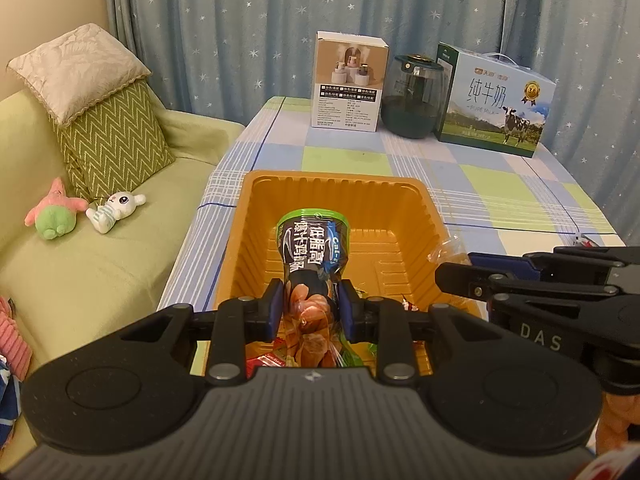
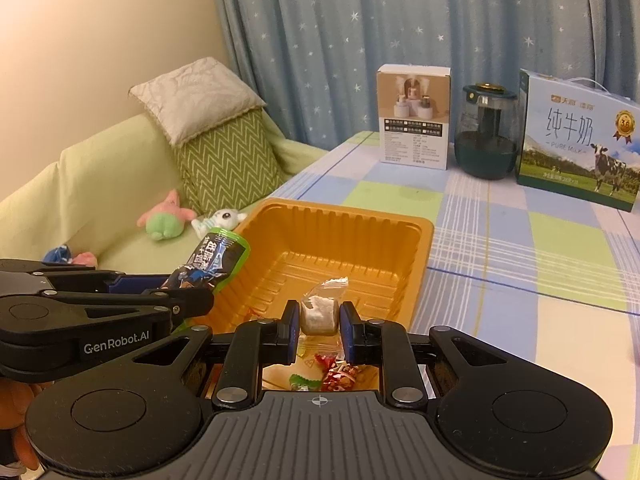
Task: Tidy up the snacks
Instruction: 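Open the left tool then the right to drop both snacks into the tray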
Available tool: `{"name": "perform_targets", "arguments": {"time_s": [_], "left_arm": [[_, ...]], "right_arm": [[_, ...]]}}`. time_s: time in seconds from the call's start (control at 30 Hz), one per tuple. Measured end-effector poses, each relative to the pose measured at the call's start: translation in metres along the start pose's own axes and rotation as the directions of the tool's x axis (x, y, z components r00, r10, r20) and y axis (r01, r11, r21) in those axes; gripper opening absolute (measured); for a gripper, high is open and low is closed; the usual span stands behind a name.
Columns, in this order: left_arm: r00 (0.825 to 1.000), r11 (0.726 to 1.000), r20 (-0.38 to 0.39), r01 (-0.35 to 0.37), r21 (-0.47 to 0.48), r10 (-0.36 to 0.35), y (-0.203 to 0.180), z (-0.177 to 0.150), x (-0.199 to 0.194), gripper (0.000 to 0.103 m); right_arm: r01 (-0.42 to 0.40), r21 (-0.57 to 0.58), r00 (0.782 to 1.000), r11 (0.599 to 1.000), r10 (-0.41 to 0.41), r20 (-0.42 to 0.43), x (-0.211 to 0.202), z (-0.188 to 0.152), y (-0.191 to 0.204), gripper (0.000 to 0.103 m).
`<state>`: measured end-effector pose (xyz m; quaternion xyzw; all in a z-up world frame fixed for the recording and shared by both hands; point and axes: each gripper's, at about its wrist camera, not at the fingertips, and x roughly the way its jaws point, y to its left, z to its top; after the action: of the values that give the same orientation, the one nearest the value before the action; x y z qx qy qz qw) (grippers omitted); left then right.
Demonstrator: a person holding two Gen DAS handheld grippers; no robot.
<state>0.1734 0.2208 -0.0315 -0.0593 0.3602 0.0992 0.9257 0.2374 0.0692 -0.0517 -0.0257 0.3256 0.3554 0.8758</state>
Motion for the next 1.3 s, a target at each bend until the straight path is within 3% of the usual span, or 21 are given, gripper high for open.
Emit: {"name": "perform_targets", "arguments": {"time_s": [1.3], "left_arm": [[1.0,1.0,0.003,-0.019,-0.006,0.019,0.0021,0.0021,0.0042,0.029]], "right_arm": [[-0.005,0.006,1.0,1.0,0.005,-0.012,0.0056,0.0009,-0.0006,0.022]]}}
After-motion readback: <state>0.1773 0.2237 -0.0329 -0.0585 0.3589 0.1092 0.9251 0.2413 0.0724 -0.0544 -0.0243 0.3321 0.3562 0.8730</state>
